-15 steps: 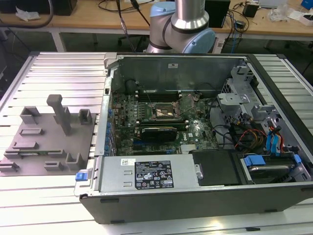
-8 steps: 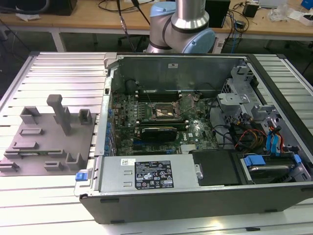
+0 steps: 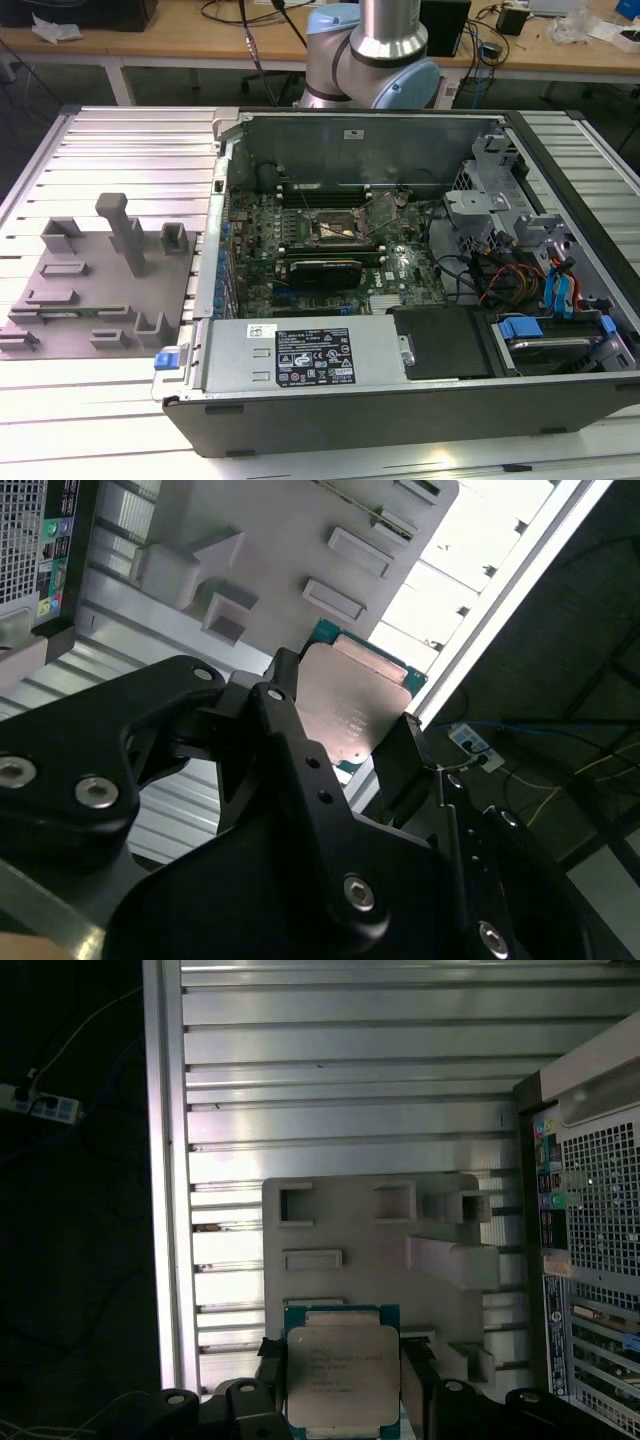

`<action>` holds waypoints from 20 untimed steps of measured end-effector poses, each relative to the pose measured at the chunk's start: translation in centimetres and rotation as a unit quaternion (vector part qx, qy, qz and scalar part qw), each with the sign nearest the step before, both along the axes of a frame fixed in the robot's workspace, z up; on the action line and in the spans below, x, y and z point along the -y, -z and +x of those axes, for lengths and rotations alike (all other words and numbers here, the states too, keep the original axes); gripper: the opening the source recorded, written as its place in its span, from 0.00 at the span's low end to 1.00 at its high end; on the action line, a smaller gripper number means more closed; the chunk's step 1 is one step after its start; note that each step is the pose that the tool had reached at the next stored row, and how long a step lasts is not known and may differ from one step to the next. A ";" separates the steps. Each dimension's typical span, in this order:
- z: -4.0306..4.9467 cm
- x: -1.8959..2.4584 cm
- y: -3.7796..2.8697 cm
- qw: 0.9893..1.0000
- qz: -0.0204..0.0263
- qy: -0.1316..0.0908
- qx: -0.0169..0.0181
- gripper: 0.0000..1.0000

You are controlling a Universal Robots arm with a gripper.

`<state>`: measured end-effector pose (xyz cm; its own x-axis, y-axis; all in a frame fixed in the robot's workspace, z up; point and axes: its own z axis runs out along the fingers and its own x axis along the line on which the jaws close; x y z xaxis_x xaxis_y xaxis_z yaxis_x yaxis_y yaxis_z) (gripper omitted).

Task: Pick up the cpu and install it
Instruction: 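Pick up the cpu and move it towards the insertion slot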

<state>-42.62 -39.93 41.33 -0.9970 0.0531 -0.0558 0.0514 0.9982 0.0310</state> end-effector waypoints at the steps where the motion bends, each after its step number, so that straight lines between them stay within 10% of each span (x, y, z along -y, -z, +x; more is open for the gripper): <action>1: 0.00 0.00 0.00 1.000 0.000 0.000 0.000 0.55; 20: 2.41 0.00 -0.01 1.000 0.000 0.000 0.000 0.55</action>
